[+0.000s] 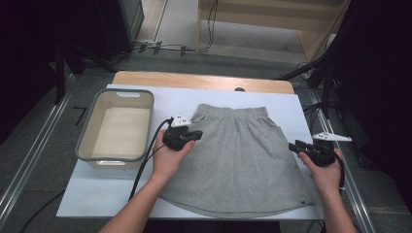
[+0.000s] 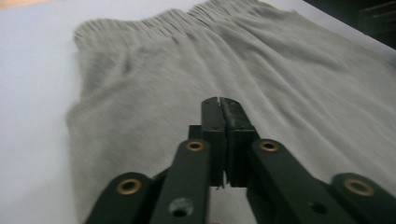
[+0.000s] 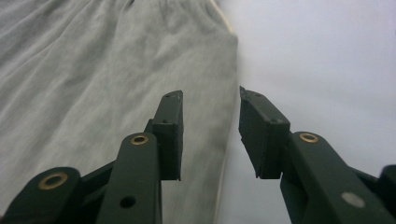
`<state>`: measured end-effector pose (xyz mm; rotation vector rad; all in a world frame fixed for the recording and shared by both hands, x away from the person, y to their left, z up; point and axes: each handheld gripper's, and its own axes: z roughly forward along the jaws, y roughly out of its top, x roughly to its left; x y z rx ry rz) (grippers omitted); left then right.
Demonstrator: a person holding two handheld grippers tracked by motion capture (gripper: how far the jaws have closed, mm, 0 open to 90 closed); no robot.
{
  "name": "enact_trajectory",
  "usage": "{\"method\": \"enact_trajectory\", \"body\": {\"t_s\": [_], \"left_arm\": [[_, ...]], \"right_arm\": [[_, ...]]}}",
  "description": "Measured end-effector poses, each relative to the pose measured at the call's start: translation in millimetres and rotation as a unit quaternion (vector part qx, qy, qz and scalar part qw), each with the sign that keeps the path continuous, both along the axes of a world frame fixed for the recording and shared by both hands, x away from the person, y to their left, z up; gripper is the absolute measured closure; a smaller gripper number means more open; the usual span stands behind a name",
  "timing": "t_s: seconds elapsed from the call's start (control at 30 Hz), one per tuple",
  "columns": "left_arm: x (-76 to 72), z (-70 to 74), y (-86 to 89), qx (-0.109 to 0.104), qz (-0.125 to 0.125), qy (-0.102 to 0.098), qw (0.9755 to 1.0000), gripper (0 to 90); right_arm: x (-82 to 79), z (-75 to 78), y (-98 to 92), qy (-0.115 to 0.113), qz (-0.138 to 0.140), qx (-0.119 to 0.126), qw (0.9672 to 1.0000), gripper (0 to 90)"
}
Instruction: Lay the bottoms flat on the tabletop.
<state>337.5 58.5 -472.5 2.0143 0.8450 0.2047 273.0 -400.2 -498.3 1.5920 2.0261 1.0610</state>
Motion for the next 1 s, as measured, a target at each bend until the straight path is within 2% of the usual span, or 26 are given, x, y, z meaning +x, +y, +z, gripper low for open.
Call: {"method": "enact_trajectory", "body": {"t_s": [0.1, 0.13, 0.2, 0.33, 0.4, 0.47, 0.53, 0.6, 0.67, 0.77, 0.83, 0.93, 0.97, 1.0], "left_arm": [[-24.7, -7.1, 8.4, 0.000, -0.020, 0.003, 0.9998, 90.0], [-33.8, -10.7, 13.4, 0.001, -0.023, 0.005, 0.9997, 90.0], [-44.0, -14.6, 22.4, -0.002, -0.024, 0.013, 0.9996, 90.0], [-66.2, -20.4, 46.1, -0.011, -0.016, 0.023, 0.9995, 90.0], [-75.7, -18.1, 59.5, -0.016, -0.007, 0.029, 0.9994, 90.0], [-85.8, -12.9, 75.2, -0.019, 0.004, 0.024, 0.9995, 90.0], [-92.3, -10.4, 87.2, -0.010, 0.016, 0.017, 0.9997, 90.0], [-96.8, -11.6, 101.2, -0.013, 0.027, 0.027, 0.9992, 90.0], [-99.6, -15.8, 112.4, -0.005, 0.033, 0.042, 0.9986, 89.8], [-105.9, -23.4, 121.1, 0.000, 0.035, 0.055, 0.9978, 79.1], [-109.8, -28.9, 121.8, 0.017, 0.046, 0.060, 0.9970, 68.0], [-112.2, -35.2, 120.7, 0.020, 0.043, 0.084, 0.9953, 64.9], [-113.3, -35.1, 119.6, 0.023, 0.045, 0.079, 0.9956, 64.9], [-113.1, -34.5, 118.7, 0.025, 0.041, 0.085, 0.9953, 67.9]], "right_arm": [[-18.6, -4.4, 0.3, 0.004, -0.002, -0.013, 0.9999, 59.2], [-24.3, -6.9, 0.5, 0.008, -0.003, -0.020, 0.9998, 59.2], [-34.3, -11.9, -0.5, 0.019, 0.001, -0.019, 0.9996, 59.2], [-53.5, -14.7, -1.0, 0.024, -0.003, -0.016, 0.9996, 59.3], [-68.0, -14.1, -0.5, 0.026, -0.006, -0.016, 0.9995, 59.2], [-80.3, -13.4, -0.9, 0.025, -0.008, -0.013, 0.9996, 59.2], [-94.7, -13.2, -0.8, 0.027, -0.010, -0.016, 0.9994, 59.3], [-109.3, -14.6, -0.9, 0.029, -0.010, -0.023, 0.9993, 59.2], [-118.5, -17.0, -1.4, 0.034, -0.012, -0.021, 0.9991, 59.2], [-129.8, -23.6, -2.5, 0.042, -0.013, -0.015, 0.9989, 61.2], [-133.3, -24.5, -3.1, 0.040, -0.013, -0.010, 0.9991, 68.2], [-133.5, -24.6, -4.8, 0.040, -0.010, -0.023, 0.9989, 82.7], [-132.9, -24.7, -5.5, 0.041, -0.006, -0.020, 0.9989, 84.7], [-132.4, -24.6, -6.1, 0.043, -0.003, -0.017, 0.9989, 85.3]]}}
